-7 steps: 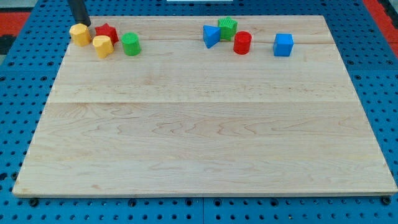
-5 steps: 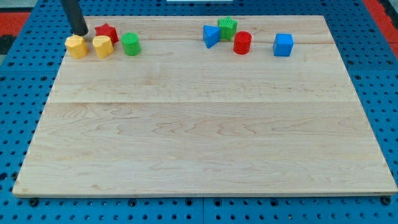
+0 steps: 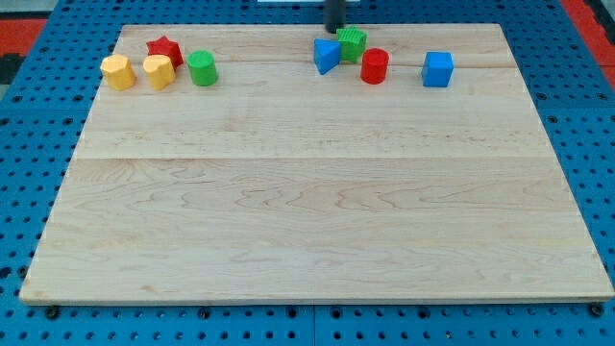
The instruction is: Move the green star closer to green circle
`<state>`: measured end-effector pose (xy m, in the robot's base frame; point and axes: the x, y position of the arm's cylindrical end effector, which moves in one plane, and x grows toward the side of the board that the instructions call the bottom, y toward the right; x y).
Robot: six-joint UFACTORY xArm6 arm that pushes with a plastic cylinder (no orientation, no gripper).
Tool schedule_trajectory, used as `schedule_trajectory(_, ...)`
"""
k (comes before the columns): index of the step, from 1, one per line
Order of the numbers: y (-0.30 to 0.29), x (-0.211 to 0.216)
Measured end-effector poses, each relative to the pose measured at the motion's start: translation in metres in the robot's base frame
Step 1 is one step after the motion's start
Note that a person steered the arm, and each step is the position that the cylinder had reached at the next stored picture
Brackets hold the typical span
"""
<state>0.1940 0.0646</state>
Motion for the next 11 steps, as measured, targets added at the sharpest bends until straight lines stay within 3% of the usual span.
schedule_trajectory(1,0.013,0.024)
schedule_trajectory(3,-0.065,0.128)
schedule_trajectory(4,-0.085,0.144)
schedule_trajectory(5,-0.028,0.142)
schedule_trajectory(6,-0.02,0.121)
schedule_trajectory(8,-0.109,0.107)
schedule_trajectory(9,-0.152,0.136)
schedule_trajectory(11,-0.152,0.159)
